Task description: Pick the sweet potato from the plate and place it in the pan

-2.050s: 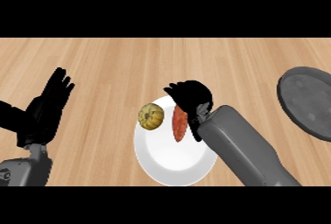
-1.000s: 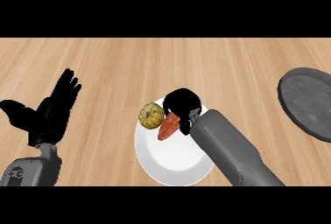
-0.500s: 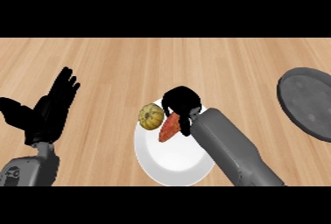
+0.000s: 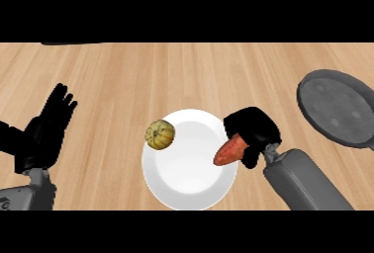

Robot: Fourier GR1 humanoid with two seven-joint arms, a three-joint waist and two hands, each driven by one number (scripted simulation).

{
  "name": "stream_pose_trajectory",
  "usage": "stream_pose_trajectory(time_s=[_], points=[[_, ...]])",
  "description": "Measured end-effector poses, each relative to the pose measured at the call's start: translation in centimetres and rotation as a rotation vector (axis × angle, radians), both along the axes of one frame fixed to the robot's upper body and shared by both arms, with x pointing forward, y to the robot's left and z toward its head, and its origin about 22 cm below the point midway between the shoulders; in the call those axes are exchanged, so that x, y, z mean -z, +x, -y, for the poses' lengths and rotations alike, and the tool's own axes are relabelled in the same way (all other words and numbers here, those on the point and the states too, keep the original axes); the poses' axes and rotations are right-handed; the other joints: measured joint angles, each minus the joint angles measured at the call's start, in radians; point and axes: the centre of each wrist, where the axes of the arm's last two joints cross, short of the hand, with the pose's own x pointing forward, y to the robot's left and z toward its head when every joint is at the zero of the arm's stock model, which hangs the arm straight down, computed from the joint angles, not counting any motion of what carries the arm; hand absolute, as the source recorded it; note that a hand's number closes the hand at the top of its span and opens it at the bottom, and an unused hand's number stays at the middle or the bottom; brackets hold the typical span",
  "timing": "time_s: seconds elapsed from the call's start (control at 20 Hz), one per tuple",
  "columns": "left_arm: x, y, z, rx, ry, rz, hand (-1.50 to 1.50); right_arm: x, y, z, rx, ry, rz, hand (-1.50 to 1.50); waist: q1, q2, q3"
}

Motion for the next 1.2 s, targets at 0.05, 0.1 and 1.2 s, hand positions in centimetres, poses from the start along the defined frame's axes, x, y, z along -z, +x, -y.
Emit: stream_pose_trajectory(time_s=[0.05, 0.1, 1.2], points=[[0.0, -0.1, 0.0, -0.004, -0.001, -0.001, 0.00, -1.0, -0.5, 0.7, 0.012, 0.004, 0.053, 1.50, -0.005, -0.002, 0.000], [-0.1, -0.1, -0.1, -0.008, 0.001, -0.003, 0.00, -2.1, -1.0, 1.6, 0.022, 0.006, 0.108, 1.50, -0.009, -0.003, 0.000], [-0.9, 0.8, 1.7, 0.054, -0.001, 0.024, 0.00, -17.9, -9.6, 14.9, 0.368, 0.167, 0.578, 1.50, 0.060, 0.022, 0.001]])
